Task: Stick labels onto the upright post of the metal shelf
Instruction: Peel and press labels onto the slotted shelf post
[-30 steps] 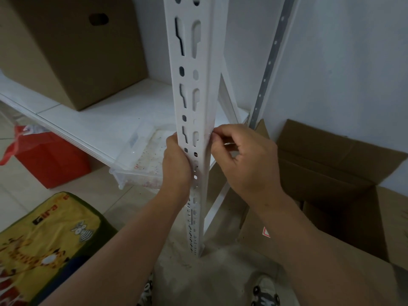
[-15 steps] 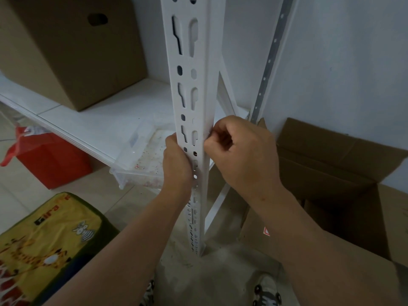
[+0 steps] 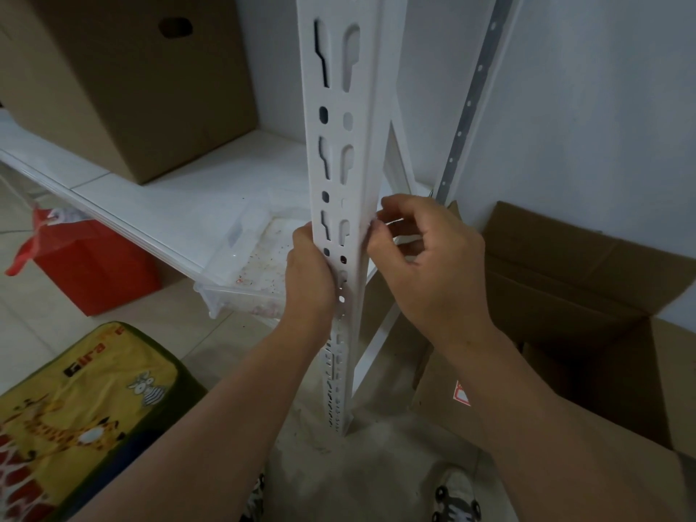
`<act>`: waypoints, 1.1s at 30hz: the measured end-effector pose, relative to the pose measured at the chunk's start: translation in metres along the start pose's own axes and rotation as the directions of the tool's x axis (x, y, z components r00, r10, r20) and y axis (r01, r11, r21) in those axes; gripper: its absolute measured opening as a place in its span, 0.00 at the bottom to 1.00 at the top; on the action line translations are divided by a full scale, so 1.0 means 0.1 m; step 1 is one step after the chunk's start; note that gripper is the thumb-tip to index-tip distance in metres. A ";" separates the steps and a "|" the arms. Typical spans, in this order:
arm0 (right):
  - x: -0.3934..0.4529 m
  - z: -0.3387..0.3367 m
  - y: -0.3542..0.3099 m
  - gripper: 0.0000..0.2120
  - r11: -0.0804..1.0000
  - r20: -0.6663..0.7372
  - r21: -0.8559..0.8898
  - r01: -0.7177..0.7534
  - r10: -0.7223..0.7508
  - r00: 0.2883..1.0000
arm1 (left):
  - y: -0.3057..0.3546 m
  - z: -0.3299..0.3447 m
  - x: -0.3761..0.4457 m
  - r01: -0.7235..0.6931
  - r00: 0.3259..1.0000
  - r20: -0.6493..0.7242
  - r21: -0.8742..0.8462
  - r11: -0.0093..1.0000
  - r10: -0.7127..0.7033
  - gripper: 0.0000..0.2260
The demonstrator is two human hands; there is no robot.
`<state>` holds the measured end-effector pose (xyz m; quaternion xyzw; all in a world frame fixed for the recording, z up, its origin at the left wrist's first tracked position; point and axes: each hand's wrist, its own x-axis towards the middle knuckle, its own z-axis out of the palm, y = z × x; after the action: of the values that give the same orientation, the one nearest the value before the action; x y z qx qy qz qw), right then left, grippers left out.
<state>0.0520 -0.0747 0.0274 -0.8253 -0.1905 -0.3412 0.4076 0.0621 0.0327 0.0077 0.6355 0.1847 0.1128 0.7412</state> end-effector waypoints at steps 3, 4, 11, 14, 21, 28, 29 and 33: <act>0.02 -0.04 0.03 0.07 0.983 0.023 -0.088 0.162 -0.161 0.987 | 0.02 0.00 -0.02 0.010 1.000 -0.005 -0.020 1.000 -0.010 0.19; 0.02 -0.06 0.04 0.07 0.968 0.034 -0.130 0.215 -0.212 0.977 | 0.03 0.00 -0.02 0.017 1.000 -0.008 -0.024 1.000 -0.017 0.20; 0.08 -0.08 0.01 0.06 0.933 0.064 -0.245 0.265 -0.257 0.964 | 0.00 0.01 -0.01 -0.002 1.000 -0.029 -0.032 1.000 0.001 0.19; 0.09 -0.07 -0.04 0.06 0.978 0.051 -0.149 0.148 -0.142 0.989 | -0.01 0.02 0.00 0.007 1.000 -0.019 -0.031 0.999 -0.008 0.20; 0.07 0.03 -0.03 0.07 0.812 0.163 0.323 -0.487 0.459 0.873 | 0.00 0.02 0.00 0.020 1.000 -0.021 -0.020 1.000 -0.021 0.21; 0.04 -0.05 0.00 0.08 0.568 0.246 0.579 -0.585 0.562 0.790 | 0.01 0.00 0.00 0.036 0.999 -0.024 -0.003 0.999 -0.036 0.20; 0.03 -0.06 0.01 0.08 0.560 0.248 0.589 -0.582 0.560 0.790 | 0.02 0.01 0.00 0.034 0.999 -0.029 -0.005 0.999 -0.034 0.20; -0.02 -0.10 0.00 0.09 0.553 0.275 0.605 -0.572 0.529 0.803 | 0.04 0.01 -0.05 -0.008 0.997 -0.081 0.025 1.000 0.010 0.19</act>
<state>0.0465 -0.0827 0.0299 -0.6524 -0.0431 -0.0806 0.7523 0.0581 0.0305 0.0127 0.6402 0.2132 0.1395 0.7247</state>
